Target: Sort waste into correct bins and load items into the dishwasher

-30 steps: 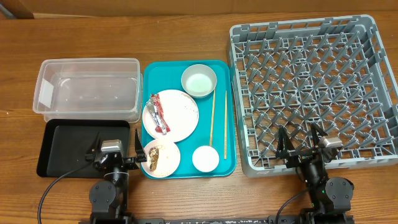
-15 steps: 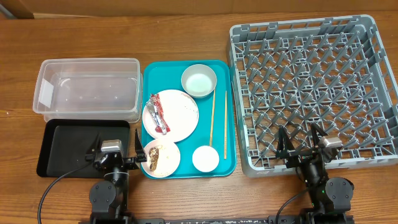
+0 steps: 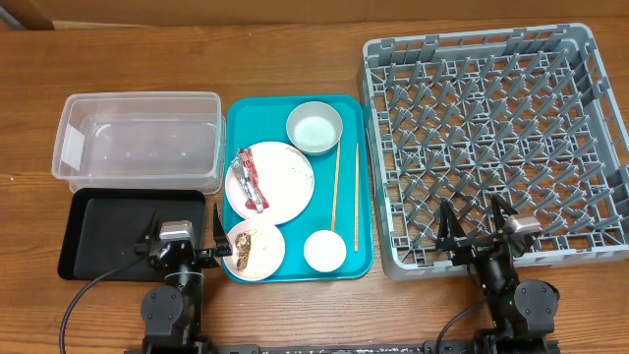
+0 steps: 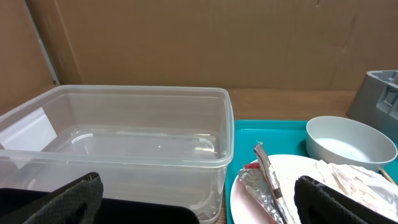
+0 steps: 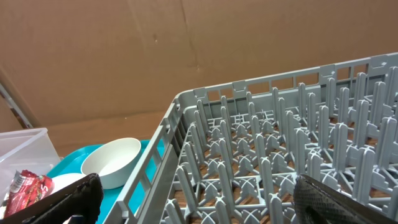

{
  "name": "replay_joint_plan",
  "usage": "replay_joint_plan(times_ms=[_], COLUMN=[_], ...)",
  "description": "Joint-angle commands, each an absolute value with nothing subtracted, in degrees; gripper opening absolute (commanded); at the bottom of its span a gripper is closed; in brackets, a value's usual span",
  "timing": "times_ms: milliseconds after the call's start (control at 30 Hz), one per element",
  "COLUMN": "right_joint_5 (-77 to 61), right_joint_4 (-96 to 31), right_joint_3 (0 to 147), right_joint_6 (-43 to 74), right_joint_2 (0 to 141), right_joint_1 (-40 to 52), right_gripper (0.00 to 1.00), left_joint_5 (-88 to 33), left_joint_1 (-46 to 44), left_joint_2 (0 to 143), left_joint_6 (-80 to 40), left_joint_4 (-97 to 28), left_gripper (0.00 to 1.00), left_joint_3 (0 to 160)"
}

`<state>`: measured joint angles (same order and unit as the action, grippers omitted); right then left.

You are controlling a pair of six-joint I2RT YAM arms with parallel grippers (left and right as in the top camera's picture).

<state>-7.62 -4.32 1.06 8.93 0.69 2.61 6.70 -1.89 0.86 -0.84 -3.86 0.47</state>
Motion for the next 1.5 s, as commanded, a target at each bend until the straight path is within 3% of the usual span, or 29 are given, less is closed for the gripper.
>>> replay_joint_plan(times_ms=[0,1333,1467], right_joint_5=[-7.6,-7.6,-6.7], right_joint_4=[-4.0,-4.0,-4.1], right_joint_3=[0.5,0.5,0.5], right_joint_6=[8.6,8.6,8.6], right_joint_2=[0.4,0.4,0.4], right_joint_1=[2.2,2.2,2.2], right_gripper=[1.0,1.0,1.0], left_joint_5=[7.0,7.0,1.2], left_joint_1=[-2.0,-2.0,-2.0], left_joint_2=[0.3,0.3,0.3], left_joint_6=[0.4,0.4,-2.1], left_joint_4=[-3.8,-3.8,-4.1], left_gripper=[1.0,1.0,1.0], left_joint_3=[0.3,0.3,0.3])
